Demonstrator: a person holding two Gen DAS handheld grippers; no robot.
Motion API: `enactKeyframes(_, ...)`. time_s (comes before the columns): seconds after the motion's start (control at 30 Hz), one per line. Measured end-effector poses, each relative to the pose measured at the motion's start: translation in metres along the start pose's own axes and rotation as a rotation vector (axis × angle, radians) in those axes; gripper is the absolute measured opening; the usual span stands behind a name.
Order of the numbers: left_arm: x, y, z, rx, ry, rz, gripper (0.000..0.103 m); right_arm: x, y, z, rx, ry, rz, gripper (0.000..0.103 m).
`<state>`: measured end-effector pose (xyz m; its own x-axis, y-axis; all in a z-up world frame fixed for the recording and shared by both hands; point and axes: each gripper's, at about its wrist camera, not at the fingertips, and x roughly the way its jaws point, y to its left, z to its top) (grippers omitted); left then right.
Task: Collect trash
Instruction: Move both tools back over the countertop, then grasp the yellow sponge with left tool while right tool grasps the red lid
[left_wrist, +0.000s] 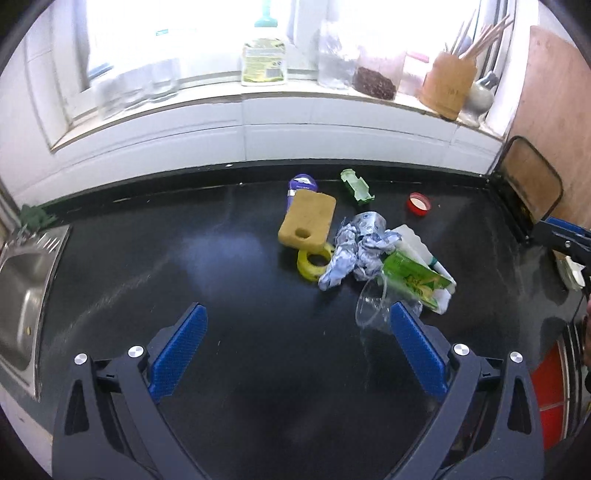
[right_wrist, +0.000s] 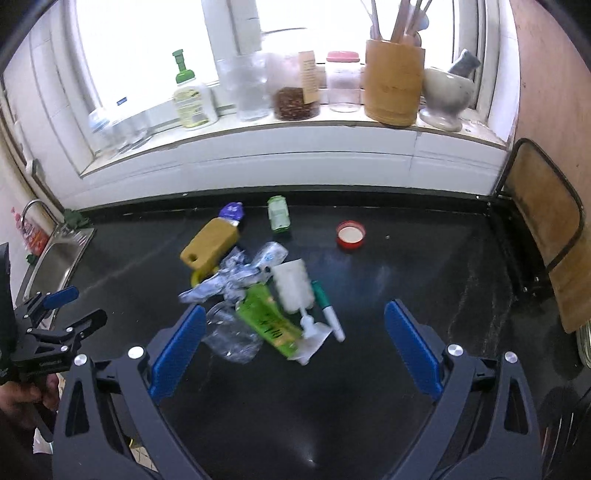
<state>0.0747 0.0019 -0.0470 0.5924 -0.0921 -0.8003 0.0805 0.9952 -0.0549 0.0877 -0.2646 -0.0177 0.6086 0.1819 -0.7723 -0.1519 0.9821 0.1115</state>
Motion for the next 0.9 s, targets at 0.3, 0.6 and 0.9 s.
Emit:
enactKeyframes(0.3,0.086,-0.005,0.046,0.054,0.064,0.039,0.096,0.061,-0.019,0.03,-0.029,0.048,0.002,0.094)
enactKeyframes(0.6,0.185,-0.009,0.071,0.135,0.08,0.054,0.096,0.184,-0.055,0.063,-0.041,0.154,-0.015,0.094)
enactKeyframes(0.9,0.232,-0.003,0.081,0.129,0.139,0.007,0.09,0.272,-0.077,0.071,-0.067,0.238,-0.059,0.092)
